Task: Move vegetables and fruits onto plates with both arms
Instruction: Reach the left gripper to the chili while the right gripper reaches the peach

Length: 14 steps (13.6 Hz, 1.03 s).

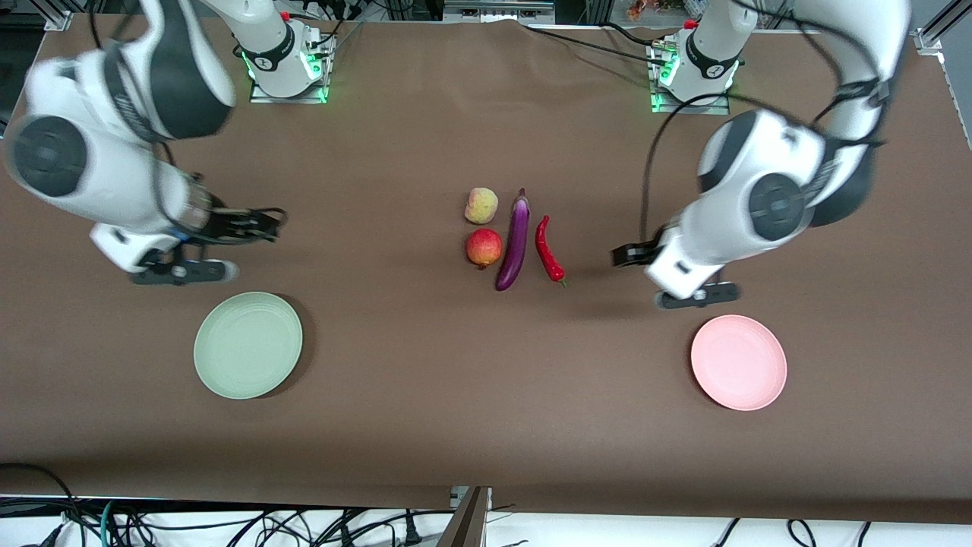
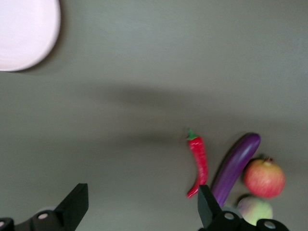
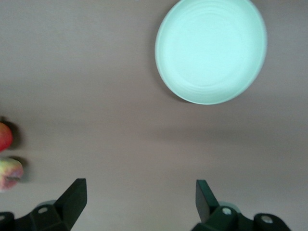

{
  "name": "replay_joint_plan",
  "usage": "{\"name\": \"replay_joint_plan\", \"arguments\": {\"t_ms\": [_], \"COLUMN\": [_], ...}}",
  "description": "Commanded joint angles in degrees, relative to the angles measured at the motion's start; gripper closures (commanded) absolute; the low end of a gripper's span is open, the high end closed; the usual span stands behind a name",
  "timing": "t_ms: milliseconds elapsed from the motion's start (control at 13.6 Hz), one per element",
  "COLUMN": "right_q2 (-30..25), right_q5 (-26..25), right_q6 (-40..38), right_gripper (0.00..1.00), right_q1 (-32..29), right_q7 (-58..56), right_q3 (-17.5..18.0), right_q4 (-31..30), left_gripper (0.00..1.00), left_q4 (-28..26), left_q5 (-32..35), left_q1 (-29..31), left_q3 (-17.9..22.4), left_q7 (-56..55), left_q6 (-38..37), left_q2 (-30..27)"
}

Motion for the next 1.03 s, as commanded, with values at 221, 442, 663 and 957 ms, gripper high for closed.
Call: {"name": "replay_joint_plan", "arguments": {"t_ms": [221,442,663,957], "right_q2": [6.0,7.6,11.0,13.7], "right_q5": [6.1,8.2,12.6,12.6], "right_q6": [5.4,10.9,14.3,20.4], "right_gripper": [0.0,0.0,0.0,0.0], "right_q1": [6.9,10.5,14.7,21.4], "right_q7": [3.6,5.5,8.7,16.1], "right_q3": [-0.3,-0.3,-0.3,-0.3], "right_q4": [-0.4,-3.2,-3.8,-5.3], "left_gripper": [0.0,0.0,0.0,0.06], "left_q4": [-5.8,-6.4,-6.3,-6.3], "left_q5": [2.4,2.4,2.6,2.7], "left_q1": [-6.3,-10.1,-11.3,-11.7], "left_q3": [0.5,0.5,0.5,0.7], "left_q7": [-8.8,-14.4,-15.5,-15.4], "left_q6": [14.2,17.8,19.2,20.8], "left_q2": [7.0,11.5,14.0,14.8]}}
